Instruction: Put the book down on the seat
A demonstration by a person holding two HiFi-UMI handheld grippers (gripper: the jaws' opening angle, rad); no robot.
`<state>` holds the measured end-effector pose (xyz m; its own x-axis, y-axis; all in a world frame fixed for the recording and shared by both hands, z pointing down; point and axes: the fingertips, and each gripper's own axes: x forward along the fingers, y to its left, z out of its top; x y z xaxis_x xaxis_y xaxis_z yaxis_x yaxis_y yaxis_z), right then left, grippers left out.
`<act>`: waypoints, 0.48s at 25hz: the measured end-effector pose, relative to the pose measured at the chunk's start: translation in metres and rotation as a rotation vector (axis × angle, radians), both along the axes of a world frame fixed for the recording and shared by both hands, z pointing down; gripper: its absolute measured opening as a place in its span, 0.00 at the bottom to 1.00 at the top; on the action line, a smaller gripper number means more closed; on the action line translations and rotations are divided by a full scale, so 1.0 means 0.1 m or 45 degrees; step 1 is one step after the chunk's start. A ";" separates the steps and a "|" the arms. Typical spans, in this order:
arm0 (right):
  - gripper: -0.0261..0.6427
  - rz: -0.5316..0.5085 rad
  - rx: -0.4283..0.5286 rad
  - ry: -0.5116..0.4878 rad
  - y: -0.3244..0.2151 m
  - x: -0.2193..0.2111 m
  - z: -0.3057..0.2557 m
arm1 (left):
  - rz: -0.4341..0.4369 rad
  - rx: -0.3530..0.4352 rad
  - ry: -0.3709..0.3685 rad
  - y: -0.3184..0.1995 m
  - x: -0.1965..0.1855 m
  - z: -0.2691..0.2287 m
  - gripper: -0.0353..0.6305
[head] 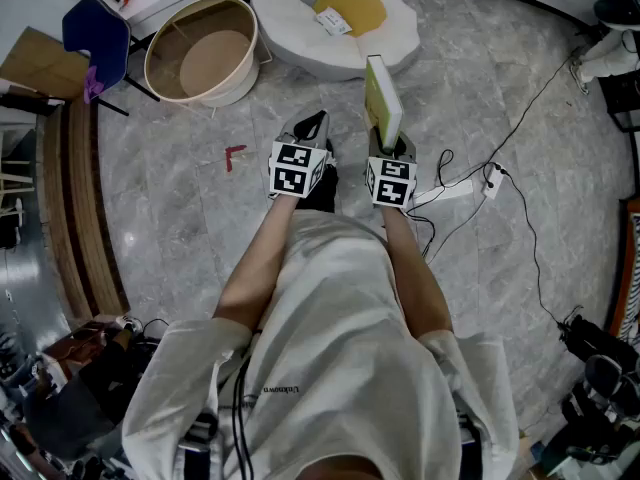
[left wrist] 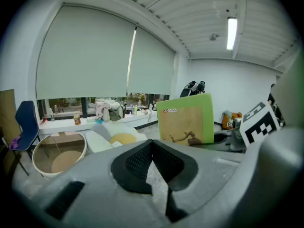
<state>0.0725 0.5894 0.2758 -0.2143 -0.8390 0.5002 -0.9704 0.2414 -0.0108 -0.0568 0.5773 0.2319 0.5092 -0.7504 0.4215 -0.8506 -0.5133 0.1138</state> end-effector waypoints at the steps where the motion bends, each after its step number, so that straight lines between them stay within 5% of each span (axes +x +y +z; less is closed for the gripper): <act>1: 0.24 0.003 0.001 -0.004 -0.04 -0.01 -0.01 | 0.006 -0.006 0.010 -0.03 0.01 -0.01 0.06; 12: 0.24 0.047 -0.027 -0.046 -0.38 0.01 0.08 | 0.028 -0.046 0.010 -0.36 0.03 0.04 0.06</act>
